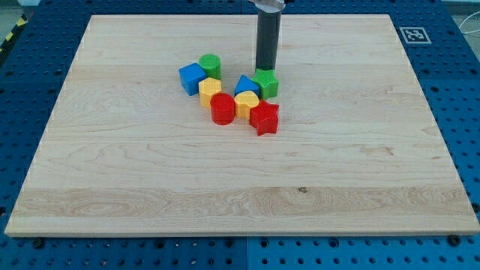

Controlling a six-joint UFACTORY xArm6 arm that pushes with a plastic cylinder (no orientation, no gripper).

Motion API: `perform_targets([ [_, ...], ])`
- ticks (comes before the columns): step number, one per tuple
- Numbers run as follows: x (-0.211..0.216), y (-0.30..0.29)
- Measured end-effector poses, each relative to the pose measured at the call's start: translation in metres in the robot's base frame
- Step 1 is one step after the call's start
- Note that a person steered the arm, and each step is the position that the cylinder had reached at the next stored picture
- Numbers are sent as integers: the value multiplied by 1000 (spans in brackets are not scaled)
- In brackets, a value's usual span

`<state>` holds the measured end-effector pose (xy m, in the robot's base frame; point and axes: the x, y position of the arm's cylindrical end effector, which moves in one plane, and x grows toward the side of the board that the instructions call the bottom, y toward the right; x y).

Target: Push the blue cube a bit down and right

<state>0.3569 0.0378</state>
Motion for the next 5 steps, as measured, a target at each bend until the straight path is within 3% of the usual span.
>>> perform_targets([
  [2,23,0],
  [3,-23,1],
  [4,-50,-36],
  [5,-45,-82],
])
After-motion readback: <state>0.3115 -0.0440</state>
